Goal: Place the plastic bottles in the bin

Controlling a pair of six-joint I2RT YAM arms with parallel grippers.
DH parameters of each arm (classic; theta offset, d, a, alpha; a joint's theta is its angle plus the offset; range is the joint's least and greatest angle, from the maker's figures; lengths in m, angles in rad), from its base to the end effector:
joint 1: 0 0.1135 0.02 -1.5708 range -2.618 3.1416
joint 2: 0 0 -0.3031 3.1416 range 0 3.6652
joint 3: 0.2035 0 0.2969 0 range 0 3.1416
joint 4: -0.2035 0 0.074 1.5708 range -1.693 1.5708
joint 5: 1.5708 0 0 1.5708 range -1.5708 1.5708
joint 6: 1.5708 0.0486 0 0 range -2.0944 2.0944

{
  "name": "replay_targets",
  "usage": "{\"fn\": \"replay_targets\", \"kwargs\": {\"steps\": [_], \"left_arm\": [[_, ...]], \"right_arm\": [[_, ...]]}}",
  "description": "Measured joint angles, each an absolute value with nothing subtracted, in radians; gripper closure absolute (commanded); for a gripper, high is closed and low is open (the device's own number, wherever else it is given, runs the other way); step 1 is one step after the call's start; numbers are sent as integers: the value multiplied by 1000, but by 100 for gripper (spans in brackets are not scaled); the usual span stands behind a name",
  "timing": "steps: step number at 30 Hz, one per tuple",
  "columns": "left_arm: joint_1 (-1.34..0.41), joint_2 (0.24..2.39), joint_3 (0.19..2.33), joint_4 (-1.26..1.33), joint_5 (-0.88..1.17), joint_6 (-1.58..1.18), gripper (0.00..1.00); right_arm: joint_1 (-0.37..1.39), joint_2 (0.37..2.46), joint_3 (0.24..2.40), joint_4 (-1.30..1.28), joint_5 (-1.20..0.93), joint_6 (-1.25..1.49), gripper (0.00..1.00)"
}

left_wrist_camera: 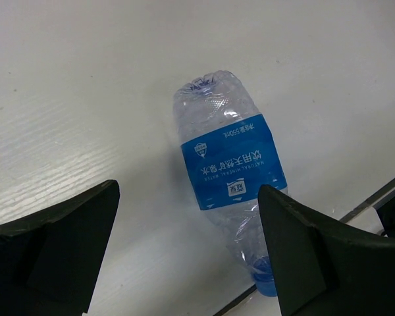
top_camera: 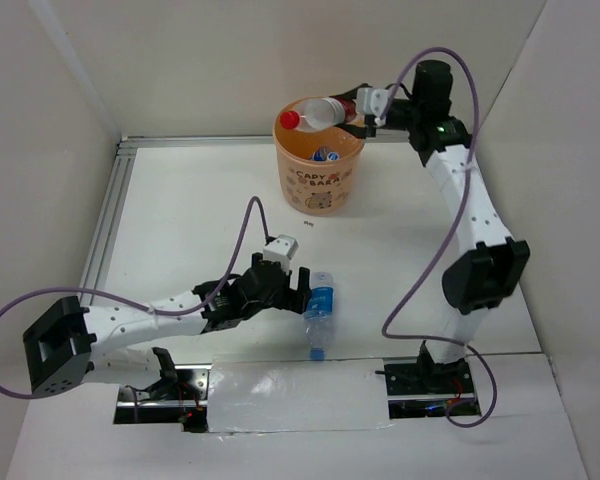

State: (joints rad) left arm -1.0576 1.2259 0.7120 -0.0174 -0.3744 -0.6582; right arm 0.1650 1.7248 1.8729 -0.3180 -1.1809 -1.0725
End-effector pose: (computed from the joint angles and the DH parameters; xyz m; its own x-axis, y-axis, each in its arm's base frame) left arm 0.1643 -0.2553 0.2477 -0.5981 -0.0984 -0.7954 0.3668 0.8488 -0.3808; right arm 0.4231 0.1160 0.4996 0.7650 -0.2111 -0.6084 -0.6061 0.0832 -0.7910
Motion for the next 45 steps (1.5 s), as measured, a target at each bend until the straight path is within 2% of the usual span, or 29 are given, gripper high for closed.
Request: {"fn": "replay_targets", "kwargs": {"steps": [3,7,11,12,13,21,31,33,34,35,36,37,39,42,44,45], "left_arm": [[-1058,1276,725,7,-355,-657,1],[-1058,1341,764,24,-330,-658,1],[-1058,1383,805,36,-315,-658,1],[-1058,1391,813,38,-313,-658,1],[-1058,1402,825,39,-308,-657,1],[-1064,1518,923,35,-276,-656,1],[-1084,1764,1092,-113,-282,-670,2],[-1092,1821,1132,-153,-297,-685,11],[-1094,1840,1142,-171,-305,-688,26],[-1096,1849,1146,-191,-315,-691,35],[-1097,1850,1146,-210,-323,-693,44],[-1098,1847,1147,-221,-333,-692,59],[-1098,1830,1151,-232,-350,-686,70],[-1100,1789,1151,-245,-365,-670,74],[-1101,1757,1153,-246,-370,-630,74],[-1102,1713,1158,-246,-371,-625,74]], "right_arm": [[199,1891,2038,-299,-1164,-1047,70],[220,2065,2161,-293,-1139,-1014,61],[221,2203,2231,-308,-1115,-980,17],[221,2231,2252,-315,-1109,-972,12],[220,2251,2268,-319,-1104,-969,1],[184,2209,2259,-325,-1085,-903,1],[-47,1771,1976,-336,-986,-728,1],[-119,1697,1885,-332,-999,-710,1],[-149,1668,1838,-334,-1008,-704,1],[-176,1640,1785,-336,-1014,-700,1],[-196,1620,1736,-342,-1022,-700,2],[-208,1607,1697,-351,-1033,-701,4],[-221,1593,1637,-378,-1049,-711,10],[-237,1591,1600,-476,-1085,-775,47],[-245,1590,1596,-549,-1099,-834,83],[-248,1587,1595,-593,-1107,-860,87]]}}
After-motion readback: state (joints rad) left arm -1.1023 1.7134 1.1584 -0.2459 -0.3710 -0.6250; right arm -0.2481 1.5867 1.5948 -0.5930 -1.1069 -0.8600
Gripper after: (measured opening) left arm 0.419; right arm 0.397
